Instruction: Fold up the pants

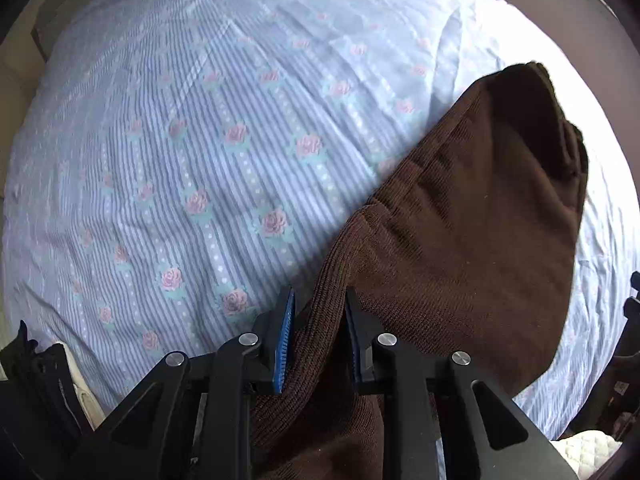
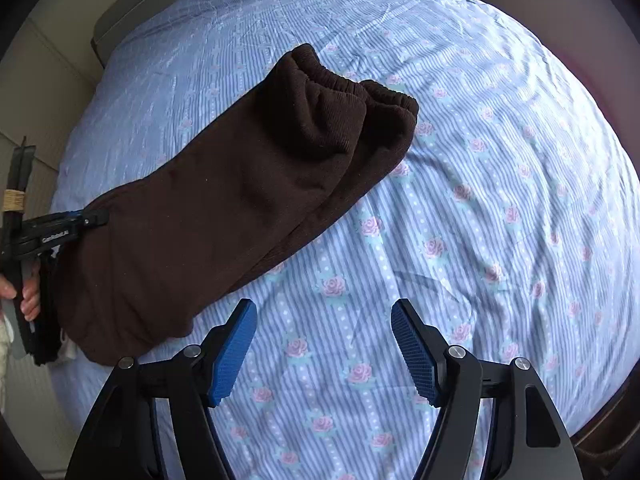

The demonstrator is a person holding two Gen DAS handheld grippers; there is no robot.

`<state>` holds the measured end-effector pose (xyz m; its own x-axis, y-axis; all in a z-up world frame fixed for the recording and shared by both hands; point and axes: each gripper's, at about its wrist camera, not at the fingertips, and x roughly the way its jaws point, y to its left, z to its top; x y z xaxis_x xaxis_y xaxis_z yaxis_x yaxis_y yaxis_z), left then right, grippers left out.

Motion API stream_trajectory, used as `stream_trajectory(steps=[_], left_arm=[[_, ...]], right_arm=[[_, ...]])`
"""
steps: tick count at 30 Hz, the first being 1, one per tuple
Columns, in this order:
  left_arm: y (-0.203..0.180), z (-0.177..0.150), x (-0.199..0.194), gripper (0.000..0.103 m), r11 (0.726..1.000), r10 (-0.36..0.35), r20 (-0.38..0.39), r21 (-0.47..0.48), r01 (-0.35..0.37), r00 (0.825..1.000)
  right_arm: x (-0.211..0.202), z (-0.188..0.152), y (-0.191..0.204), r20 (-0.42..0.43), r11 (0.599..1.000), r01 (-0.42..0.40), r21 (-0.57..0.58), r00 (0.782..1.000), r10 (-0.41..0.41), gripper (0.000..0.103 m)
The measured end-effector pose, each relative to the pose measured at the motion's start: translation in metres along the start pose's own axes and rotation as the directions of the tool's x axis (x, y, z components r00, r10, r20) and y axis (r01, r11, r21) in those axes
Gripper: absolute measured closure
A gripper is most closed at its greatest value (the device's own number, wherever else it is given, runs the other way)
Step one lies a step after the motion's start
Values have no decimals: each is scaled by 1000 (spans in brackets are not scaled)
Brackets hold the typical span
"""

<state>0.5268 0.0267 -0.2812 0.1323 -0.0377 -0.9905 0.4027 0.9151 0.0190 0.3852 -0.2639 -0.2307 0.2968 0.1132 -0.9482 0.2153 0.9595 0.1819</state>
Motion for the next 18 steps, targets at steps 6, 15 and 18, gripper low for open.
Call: stream_trajectory(steps=[6, 15, 18], left_arm=[[16, -16, -6, 58, 995, -7, 15, -103, 8, 1000], [68, -140, -116, 25, 915, 65, 277, -400, 54, 959], [82, -186, -90, 25, 849, 20, 221, -518, 100, 975]], right_arm=[[7, 10, 21, 1, 997, -41, -72, 999, 41, 32], [14, -12, 52, -78, 971, -156, -183, 987, 143, 32], [25, -23, 69, -125, 959, -183, -217, 979, 158, 32]])
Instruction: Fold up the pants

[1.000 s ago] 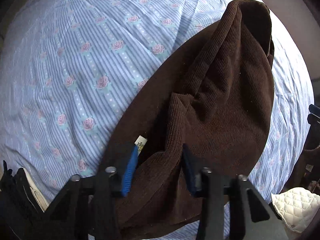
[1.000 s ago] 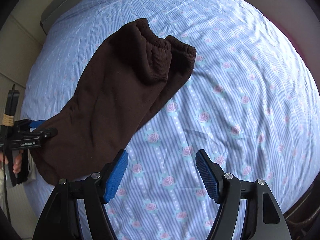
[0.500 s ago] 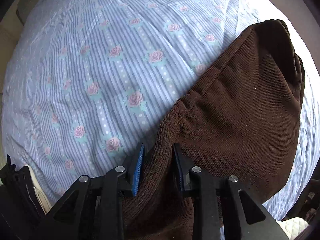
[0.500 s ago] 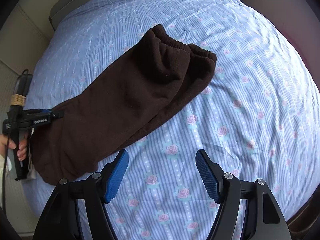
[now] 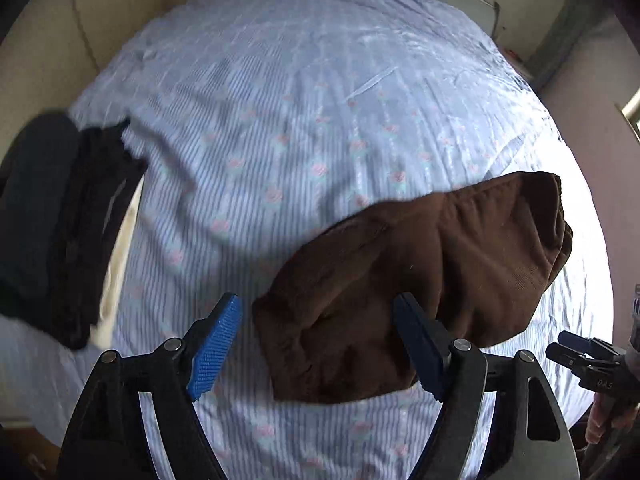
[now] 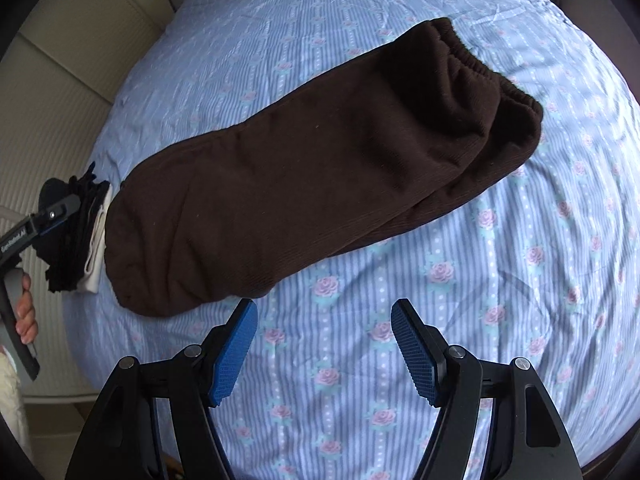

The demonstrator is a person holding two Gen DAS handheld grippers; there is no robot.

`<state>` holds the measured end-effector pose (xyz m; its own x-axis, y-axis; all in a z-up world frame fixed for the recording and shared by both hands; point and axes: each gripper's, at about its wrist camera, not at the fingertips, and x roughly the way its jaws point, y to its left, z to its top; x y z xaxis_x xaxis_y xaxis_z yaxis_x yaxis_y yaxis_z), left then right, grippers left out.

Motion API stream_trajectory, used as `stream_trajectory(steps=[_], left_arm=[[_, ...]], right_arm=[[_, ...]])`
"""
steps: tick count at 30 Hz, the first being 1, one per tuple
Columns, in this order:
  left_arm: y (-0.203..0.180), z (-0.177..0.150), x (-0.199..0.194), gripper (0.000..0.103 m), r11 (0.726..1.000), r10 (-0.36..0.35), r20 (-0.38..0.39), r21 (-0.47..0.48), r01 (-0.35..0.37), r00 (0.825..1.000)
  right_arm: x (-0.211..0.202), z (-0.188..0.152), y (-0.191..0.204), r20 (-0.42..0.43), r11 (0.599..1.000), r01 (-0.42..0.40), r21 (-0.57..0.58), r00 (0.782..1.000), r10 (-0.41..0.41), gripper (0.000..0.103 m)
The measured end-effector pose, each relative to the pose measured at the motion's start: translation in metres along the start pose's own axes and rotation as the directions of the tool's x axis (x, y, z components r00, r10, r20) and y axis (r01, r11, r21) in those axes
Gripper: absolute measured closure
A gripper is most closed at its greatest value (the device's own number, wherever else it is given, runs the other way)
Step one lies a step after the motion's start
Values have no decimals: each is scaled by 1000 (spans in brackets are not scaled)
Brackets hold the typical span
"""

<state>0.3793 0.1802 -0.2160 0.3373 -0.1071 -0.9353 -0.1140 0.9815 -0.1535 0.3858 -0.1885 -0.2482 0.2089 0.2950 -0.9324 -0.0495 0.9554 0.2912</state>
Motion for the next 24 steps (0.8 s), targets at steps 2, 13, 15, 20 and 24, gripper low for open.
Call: stream_trajectory(steps=[2, 13, 15, 20, 24], left_arm=[[19, -15, 14, 26, 995, -12, -32, -97, 8, 999], [30, -3, 71, 69, 966, 65, -122, -241, -93, 990], [30, 3, 57, 71, 955, 162, -69, -242, -174, 984], [32, 19, 59, 92, 897, 434, -19, -80, -434, 901], [20, 12, 20, 67, 962, 264, 39, -75, -261, 964]], right_arm=[[9, -4, 14, -27, 999, -3, -35, 1000, 2, 32], [33, -15, 61, -108, 990, 8, -142, 994, -24, 32], [33, -13, 59, -108, 992, 9, -124, 994, -23, 32], [28, -8, 53, -84, 993, 56, -106, 994, -65, 32], [29, -1, 56, -73, 992, 40, -120, 996, -49, 33]])
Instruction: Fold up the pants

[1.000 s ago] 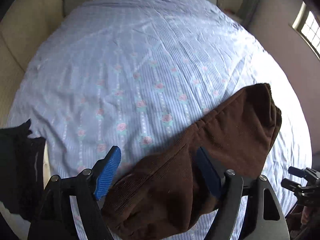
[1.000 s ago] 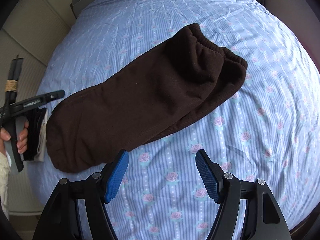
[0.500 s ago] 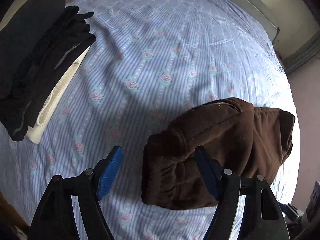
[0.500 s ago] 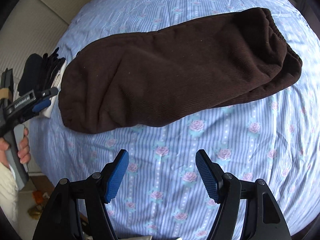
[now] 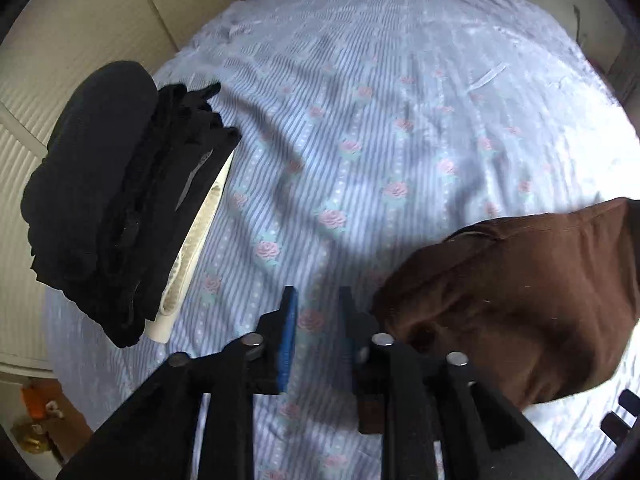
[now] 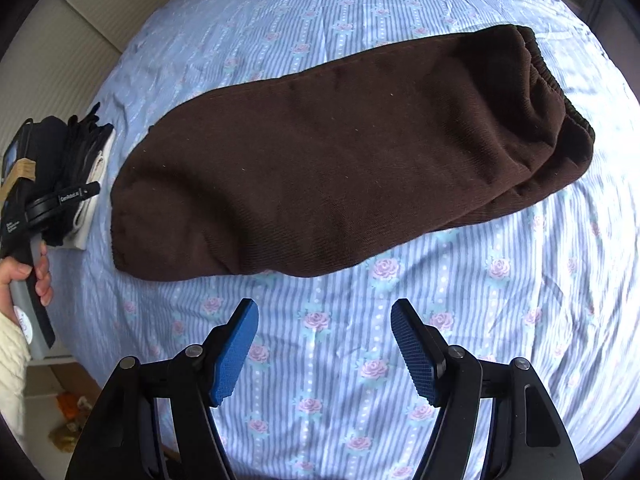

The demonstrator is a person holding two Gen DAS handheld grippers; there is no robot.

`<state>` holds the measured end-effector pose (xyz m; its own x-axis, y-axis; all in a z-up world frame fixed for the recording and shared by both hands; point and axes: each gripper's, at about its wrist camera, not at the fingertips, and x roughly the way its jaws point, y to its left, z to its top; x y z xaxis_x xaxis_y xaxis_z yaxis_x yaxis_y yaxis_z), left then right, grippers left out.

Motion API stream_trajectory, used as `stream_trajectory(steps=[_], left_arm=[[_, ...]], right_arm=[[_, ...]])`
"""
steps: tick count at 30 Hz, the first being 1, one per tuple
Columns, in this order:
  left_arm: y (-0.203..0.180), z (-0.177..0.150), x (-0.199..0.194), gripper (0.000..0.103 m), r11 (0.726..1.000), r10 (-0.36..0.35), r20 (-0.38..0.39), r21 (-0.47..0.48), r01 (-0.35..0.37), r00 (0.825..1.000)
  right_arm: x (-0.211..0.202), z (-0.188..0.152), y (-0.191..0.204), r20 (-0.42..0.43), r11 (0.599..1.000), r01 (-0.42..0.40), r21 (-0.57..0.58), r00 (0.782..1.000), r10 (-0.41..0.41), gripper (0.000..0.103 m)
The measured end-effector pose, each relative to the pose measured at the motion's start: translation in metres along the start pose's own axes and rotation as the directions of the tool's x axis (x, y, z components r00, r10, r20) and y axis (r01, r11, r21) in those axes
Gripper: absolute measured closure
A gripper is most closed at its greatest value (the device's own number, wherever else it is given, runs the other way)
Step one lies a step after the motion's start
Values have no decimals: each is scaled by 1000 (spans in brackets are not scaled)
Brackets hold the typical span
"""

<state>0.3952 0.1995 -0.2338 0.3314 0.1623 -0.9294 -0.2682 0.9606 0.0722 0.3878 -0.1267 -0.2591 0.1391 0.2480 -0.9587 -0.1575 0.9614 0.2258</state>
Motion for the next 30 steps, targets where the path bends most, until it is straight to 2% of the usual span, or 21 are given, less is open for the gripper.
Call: stream_trajectory(steps=[1, 3, 5, 7, 8, 11, 13, 16, 18, 20, 22, 23, 24, 25, 26, 28, 30], left_arm=[[-2, -5, -15, 53, 997, -75, 25, 9, 75, 997], [-12, -21, -43, 50, 986, -159, 62, 61, 156, 985], [-38, -37, -65, 46, 970, -183, 88, 181, 165, 979], [-72, -53, -80, 45, 930, -209, 121, 331, 159, 970], [-93, -64, -86, 45, 899, -205, 141, 419, 129, 969], [-159, -101, -88, 45, 768, -208, 190, 639, 40, 960], [-197, -124, -80, 49, 683, -234, 179, 730, 30, 956], [-249, -157, -64, 58, 573, -230, 206, 819, -38, 951], [-279, -175, -52, 64, 488, -204, 275, 861, -146, 940], [-301, -184, -40, 66, 430, -191, 317, 878, -211, 929], [-314, -186, -24, 68, 389, -154, 357, 879, -275, 921], [-319, -184, -19, 77, 377, -138, 357, 881, -285, 924], [-321, -178, -18, 82, 382, -126, 357, 879, -287, 925], [-321, -170, -21, 86, 400, -122, 345, 875, -272, 931], [-317, -159, -27, 86, 434, -132, 316, 871, -231, 940], [-301, -130, -38, 86, 544, -162, 230, 832, -108, 960], [-280, -89, -42, 86, 669, -218, 87, 738, 84, 972]], right_arm=[[-2, 0, -1, 8, 1000, -15, -1, 1000, 15, 33], [-7, -3, -7, 27, 1000, -22, 1, 999, 22, 33], [-12, -7, -19, 30, 1000, -18, 14, 999, 18, 33], [-16, -11, -35, 25, 999, 2, 37, 1000, -3, 33], [-18, -13, -45, 21, 999, 16, 51, 1000, -17, 33], [-24, -21, -75, 11, 993, 54, 106, 998, -56, 33], [-27, -29, -94, 4, 986, 76, 148, 997, -78, 33], [-32, -46, -119, -1, 974, 91, 207, 996, -93, 33], [-35, -57, -132, -2, 966, 93, 241, 995, -95, 33], [-35, -67, -143, -6, 958, 90, 273, 996, -92, 33], [-32, -75, -151, -14, 951, 82, 298, 997, -81, 33], [-30, -78, -153, -19, 949, 77, 305, 997, -74, 33], [-29, -80, -156, -22, 949, 71, 308, 997, -68, 33], [-27, -81, -157, -21, 949, 66, 309, 998, -62, 33], [-27, -82, -158, -19, 950, 58, 307, 998, -54, 33], [-26, -80, -157, -7, 957, 30, 290, 1000, -29, 34], [-28, -76, -155, 23, 966, -22, 258, 1000, 16, 34]])
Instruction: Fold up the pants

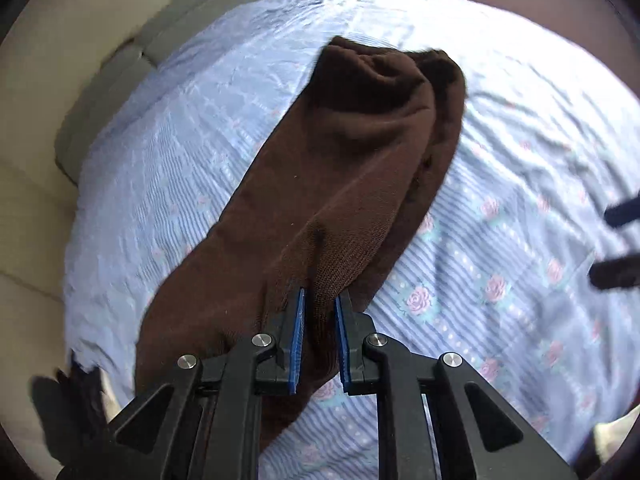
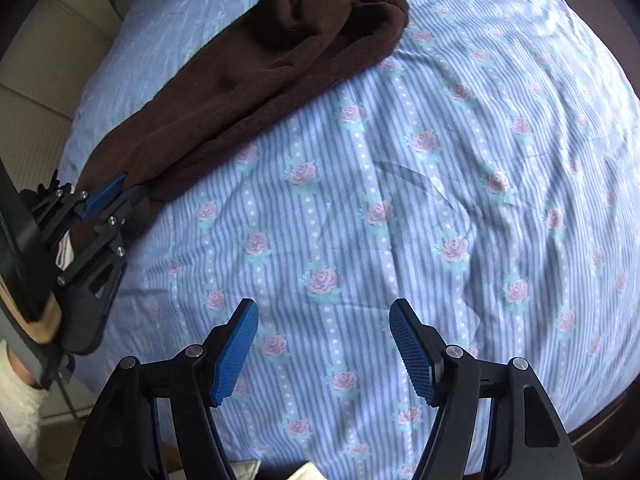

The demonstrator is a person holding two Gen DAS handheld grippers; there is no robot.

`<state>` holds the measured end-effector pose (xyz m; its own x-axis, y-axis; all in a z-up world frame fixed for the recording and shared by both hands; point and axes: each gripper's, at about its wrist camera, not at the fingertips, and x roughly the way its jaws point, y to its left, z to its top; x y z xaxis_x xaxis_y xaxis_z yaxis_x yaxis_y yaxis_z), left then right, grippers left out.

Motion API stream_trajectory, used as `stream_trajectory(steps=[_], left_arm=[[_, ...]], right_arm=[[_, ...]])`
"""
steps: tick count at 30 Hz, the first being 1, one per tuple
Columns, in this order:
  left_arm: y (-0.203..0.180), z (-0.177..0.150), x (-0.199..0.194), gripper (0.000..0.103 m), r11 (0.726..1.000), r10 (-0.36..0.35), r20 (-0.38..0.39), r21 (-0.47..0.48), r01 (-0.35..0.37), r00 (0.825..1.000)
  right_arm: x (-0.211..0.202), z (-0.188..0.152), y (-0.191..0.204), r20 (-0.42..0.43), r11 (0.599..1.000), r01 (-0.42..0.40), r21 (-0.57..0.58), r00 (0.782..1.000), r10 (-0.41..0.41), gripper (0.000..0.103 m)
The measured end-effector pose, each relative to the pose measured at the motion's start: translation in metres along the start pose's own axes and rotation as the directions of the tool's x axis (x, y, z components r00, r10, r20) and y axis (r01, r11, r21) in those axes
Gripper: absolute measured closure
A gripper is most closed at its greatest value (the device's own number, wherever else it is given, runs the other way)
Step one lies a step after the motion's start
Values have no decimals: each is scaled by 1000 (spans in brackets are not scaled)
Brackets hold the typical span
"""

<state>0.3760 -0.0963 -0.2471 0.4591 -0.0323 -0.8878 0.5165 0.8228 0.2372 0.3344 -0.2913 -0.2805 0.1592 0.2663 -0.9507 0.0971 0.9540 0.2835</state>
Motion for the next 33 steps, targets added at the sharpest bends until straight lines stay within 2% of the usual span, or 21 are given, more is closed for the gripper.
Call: stream_trajectory(steps=[1, 3, 6, 10, 14, 18, 21, 22, 25, 27, 28, 29, 31, 33], left_arm=[[22, 4, 2, 85, 993, -75, -18, -96, 73, 997], [60, 9, 9, 85, 954, -184, -28, -244, 171, 983], [94, 16, 22, 84, 917, -254, -32, -325, 230, 967], [104, 20, 30, 84, 907, -298, -53, -328, 265, 953], [114, 18, 29, 83, 892, -330, -47, -342, 296, 943], [124, 11, 20, 83, 901, -313, -36, -327, 284, 949], [131, 7, 25, 82, 901, -306, -50, -338, 272, 951], [131, 5, 27, 82, 899, -308, -53, -344, 272, 950], [123, 4, 29, 81, 900, -319, -69, -335, 279, 945], [111, 4, 27, 78, 907, -327, -71, -303, 292, 942], [105, 3, 24, 75, 906, -341, -66, -290, 309, 938], [98, 2, 20, 72, 899, -364, -59, -283, 334, 929], [85, -1, 16, 68, 889, -396, -55, -274, 367, 917], [68, -10, 25, 65, 887, -410, -90, -273, 373, 908]], right_arm=[[-2, 6, 5, 8, 999, -35, -25, 999, 36, 34], [-5, 18, 20, 29, 990, -100, -102, 994, 104, 37], [-9, 41, 53, 45, 952, -178, -249, 980, 195, 39], [-5, 73, 105, 35, 869, -245, -431, 957, 287, 41], [16, 102, 142, -10, 805, -281, -522, 946, 324, 43], [46, 119, 169, -98, 752, -302, -586, 948, 304, 43], [63, 126, 188, -103, 713, -264, -649, 960, 261, 43], [71, 130, 191, -137, 708, -290, -644, 954, 266, 43], [93, 136, 186, -223, 747, -350, -564, 937, 270, 43], [98, 131, 185, -230, 763, -345, -547, 938, 259, 56], [96, 125, 181, -234, 768, -356, -532, 934, 270, 68], [91, 117, 176, -234, 779, -363, -511, 931, 280, 73], [78, 96, 165, -207, 789, -359, -499, 933, 294, 77], [74, 78, 154, -182, 808, -346, -477, 938, 294, 78]])
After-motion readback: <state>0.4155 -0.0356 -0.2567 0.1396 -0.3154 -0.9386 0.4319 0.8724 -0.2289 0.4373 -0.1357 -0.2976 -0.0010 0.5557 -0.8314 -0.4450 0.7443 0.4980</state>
